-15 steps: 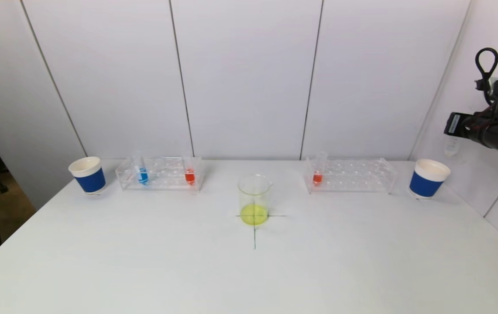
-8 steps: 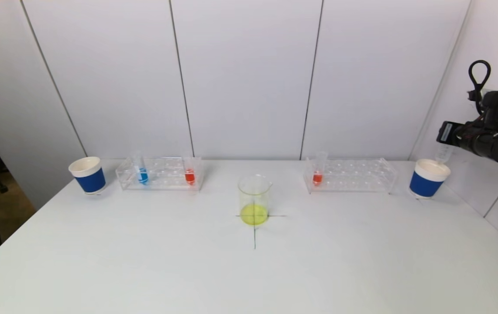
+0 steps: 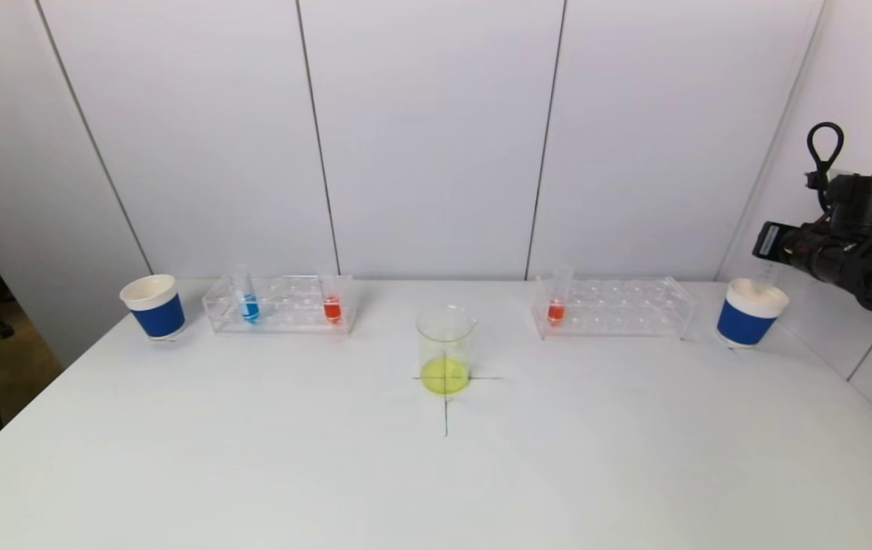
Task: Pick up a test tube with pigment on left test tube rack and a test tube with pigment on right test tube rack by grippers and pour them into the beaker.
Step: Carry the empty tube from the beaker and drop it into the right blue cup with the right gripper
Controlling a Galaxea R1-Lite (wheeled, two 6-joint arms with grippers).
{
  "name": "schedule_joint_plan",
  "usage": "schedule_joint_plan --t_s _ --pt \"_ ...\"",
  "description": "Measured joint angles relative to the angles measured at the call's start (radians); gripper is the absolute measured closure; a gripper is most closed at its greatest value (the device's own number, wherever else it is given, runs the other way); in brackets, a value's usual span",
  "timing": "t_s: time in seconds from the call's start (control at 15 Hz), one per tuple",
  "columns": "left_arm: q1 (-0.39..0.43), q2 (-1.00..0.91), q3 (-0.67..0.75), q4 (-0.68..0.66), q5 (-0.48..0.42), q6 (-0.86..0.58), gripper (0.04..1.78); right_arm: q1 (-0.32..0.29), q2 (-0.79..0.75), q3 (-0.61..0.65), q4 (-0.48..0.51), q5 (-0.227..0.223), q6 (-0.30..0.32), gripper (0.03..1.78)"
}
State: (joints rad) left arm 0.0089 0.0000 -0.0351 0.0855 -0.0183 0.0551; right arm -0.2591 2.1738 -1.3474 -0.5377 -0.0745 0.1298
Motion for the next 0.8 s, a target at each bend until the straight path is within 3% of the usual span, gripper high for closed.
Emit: schedule_joint_plan --t_s 0.8 --pt "0.000 0.000 0.000 0.000 0.000 0.000 0.06 -0.001 0.028 0.037 -0.002 0.000 0.001 1.33"
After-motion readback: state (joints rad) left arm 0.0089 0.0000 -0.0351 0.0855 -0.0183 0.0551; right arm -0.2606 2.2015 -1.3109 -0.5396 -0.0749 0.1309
